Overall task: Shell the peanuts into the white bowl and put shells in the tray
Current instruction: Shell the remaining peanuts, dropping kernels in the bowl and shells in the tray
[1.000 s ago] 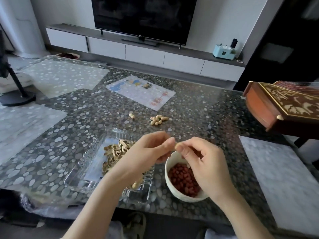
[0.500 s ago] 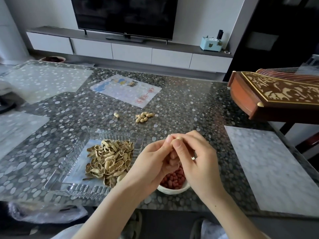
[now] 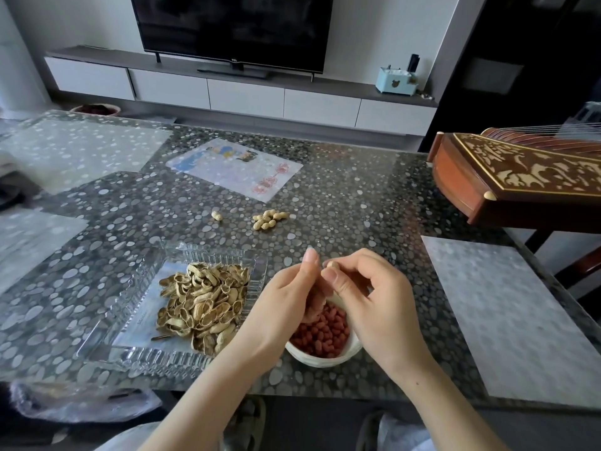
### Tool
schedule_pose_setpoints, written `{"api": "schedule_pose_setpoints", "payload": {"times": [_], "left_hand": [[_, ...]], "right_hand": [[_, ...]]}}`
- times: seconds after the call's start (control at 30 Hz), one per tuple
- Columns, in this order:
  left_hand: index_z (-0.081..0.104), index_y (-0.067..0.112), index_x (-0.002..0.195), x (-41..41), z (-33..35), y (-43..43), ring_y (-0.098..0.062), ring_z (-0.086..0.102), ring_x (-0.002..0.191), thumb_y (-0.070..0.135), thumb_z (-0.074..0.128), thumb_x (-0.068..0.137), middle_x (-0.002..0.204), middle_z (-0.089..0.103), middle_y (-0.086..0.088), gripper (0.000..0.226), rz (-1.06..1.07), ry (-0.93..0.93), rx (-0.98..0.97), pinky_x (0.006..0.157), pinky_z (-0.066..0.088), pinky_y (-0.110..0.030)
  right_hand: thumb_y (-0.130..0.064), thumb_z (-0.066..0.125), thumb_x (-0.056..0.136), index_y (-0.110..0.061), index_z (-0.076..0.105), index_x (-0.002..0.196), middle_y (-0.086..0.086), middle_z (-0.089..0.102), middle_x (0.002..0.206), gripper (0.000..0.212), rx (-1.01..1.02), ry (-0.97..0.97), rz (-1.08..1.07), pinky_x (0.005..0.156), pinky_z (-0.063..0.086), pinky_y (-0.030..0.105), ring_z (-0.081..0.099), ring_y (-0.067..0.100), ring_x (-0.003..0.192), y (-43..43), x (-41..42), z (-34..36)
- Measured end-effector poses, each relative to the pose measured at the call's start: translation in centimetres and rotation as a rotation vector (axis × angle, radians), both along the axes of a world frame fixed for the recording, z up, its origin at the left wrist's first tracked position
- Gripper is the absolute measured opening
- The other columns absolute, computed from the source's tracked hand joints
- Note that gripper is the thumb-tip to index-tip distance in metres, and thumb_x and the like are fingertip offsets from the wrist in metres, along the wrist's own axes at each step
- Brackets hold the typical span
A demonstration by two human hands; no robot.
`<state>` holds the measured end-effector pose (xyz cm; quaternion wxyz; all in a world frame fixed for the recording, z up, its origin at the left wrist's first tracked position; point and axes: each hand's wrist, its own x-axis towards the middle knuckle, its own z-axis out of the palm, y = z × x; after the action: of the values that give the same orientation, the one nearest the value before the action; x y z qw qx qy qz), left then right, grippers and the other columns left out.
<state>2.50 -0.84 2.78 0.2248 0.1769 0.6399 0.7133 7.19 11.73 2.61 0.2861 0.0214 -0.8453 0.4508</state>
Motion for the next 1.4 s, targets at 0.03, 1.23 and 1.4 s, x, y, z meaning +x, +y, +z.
{"api": "schedule_pose_setpoints", "payload": {"times": [0.03,1.23,1.4], "left_hand": [[0.057,0.011,0.069,0.0,0.1,-0.1,-0.015,0.036,0.06,0.055,0.036,0.089,0.06,0.041,0.0,0.053,0.006,0.055,-0.03,0.063,0.031,-0.035],[0.045,0.014,0.066,-0.5,0.2,0.0,-0.011,0.025,0.057,0.043,0.045,0.092,0.061,0.031,0.002,0.039,-0.228,-0.245,0.193,0.062,0.012,-0.032],[0.057,0.02,0.062,-0.4,0.2,0.2,-0.012,0.022,0.059,0.039,0.049,0.088,0.062,0.03,0.002,0.034,-0.163,-0.153,0.216,0.059,0.014,-0.03]], "right_hand": [[-0.039,0.057,0.091,-0.013,0.069,0.089,-0.01,0.064,0.084,0.028,0.029,-0.013,-0.004,0.072,0.052,0.021,0.064,0.007,0.084,0.0,-0.1,-0.1],[-0.047,0.03,0.099,-0.02,0.049,0.075,-0.011,0.051,0.061,0.041,0.244,-0.02,-0.012,0.049,0.039,0.021,0.05,0.008,0.054,-0.5,0.1,0.0],[-0.045,0.02,0.102,-0.021,0.043,0.073,-0.01,0.047,0.059,0.044,0.552,0.066,-0.216,0.041,0.03,0.02,0.041,0.005,0.047,-0.5,0.0,0.0]]}}
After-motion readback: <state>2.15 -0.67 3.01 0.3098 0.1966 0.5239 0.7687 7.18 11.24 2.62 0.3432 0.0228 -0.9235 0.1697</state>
